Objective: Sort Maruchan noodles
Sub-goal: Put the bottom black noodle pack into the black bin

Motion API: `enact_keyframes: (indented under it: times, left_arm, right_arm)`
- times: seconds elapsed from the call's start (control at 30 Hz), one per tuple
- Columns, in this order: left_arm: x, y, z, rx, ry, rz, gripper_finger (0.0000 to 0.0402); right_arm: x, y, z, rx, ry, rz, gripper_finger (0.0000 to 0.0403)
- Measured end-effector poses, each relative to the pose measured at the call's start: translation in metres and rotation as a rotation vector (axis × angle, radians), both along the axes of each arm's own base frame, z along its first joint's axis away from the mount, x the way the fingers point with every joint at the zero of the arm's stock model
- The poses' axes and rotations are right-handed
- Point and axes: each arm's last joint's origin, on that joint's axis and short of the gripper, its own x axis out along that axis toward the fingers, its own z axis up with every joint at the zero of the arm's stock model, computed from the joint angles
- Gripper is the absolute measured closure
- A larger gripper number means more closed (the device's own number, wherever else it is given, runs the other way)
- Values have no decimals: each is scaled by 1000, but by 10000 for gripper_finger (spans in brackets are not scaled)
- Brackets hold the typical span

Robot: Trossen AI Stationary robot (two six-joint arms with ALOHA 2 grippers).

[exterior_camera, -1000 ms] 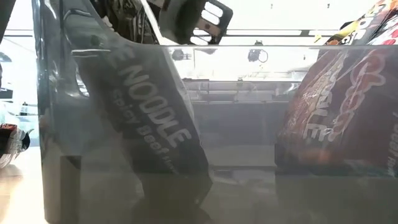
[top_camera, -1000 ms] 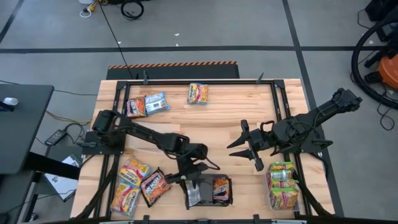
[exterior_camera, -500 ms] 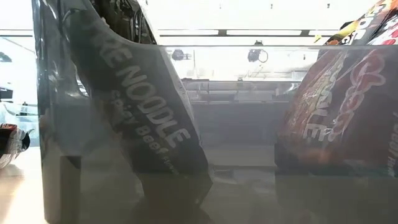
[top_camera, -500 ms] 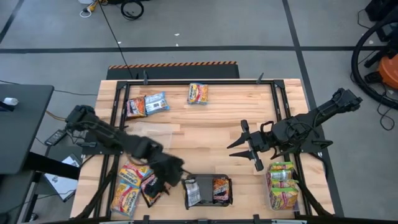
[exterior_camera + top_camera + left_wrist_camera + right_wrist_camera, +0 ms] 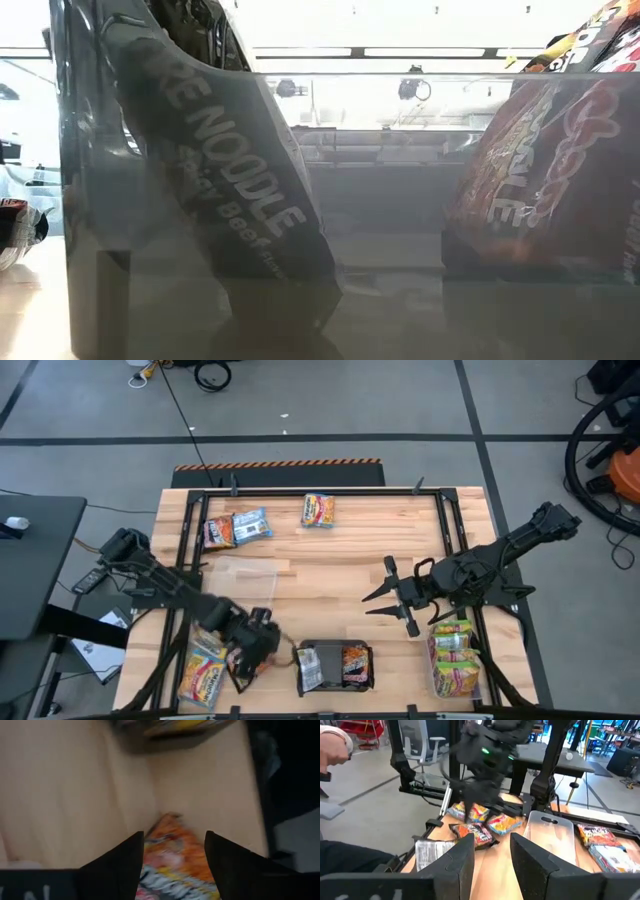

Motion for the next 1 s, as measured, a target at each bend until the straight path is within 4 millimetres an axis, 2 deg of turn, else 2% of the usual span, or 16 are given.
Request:
enact_keyframes:
  times: [0.2, 0.37, 0.57, 0.83, 1.0]
  left_arm:
    - [10, 44, -34, -72, 103, -82, 210]
    - [16, 65, -47, -95, 50, -146, 220]
    - [19, 65, -54, -112, 45, -237, 221]
    - [23, 51, -84, -80, 116, -339, 221]
    - [21, 46, -86, -108, 138, -369, 221]
  right_arm:
    - [4, 2, -9, -1, 62, -3, 272]
    - [8, 4, -14, 3, 86, -6, 272]
    - [11, 1, -17, -2, 95, -29, 272]
    - [16, -10, -16, 0, 92, -81, 272]
    - [18, -16, -16, 1, 92, -104, 272]
